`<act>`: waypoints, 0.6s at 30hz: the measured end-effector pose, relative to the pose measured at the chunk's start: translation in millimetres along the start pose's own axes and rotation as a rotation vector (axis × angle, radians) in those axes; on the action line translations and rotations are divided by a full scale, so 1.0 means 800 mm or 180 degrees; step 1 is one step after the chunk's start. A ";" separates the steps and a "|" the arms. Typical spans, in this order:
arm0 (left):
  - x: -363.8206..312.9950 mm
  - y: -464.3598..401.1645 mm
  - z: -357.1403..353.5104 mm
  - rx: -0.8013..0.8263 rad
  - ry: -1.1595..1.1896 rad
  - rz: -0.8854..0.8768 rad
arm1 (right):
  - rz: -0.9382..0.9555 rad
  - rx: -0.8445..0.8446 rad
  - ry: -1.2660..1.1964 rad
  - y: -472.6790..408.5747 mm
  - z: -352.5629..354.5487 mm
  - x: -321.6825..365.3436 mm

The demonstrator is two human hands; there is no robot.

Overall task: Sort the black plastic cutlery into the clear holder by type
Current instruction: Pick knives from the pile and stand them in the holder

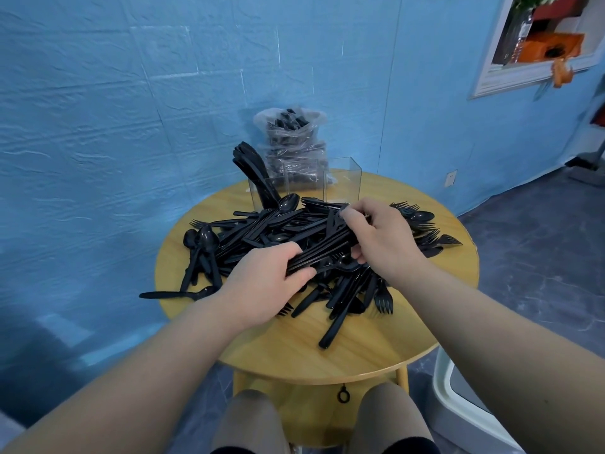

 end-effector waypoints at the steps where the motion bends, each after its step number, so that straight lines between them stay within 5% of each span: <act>1: 0.001 0.001 0.001 -0.0045 0.0041 0.0000 | -0.0015 -0.0007 -0.0137 0.000 0.000 -0.001; 7: -0.005 0.000 0.006 -0.0217 -0.0003 -0.0127 | -0.0180 -0.0134 -0.1251 -0.003 0.002 -0.006; 12: -0.015 -0.008 0.014 -0.0313 -0.0151 -0.0331 | -0.0034 -0.0042 -0.1110 -0.004 -0.005 0.005; 18: 0.006 -0.008 0.035 -0.0720 0.0465 0.0049 | -0.0106 -0.0481 -0.1234 -0.006 0.014 -0.001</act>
Point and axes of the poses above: each hand's wrist, its own y-axis away from the middle knuckle, its own z-axis out of the back of the hand, x = y × z, the point moved 9 cm from there along -y, towards the middle knuckle, and after that the axes turned 6 degrees about x, right-handed, at the moved point
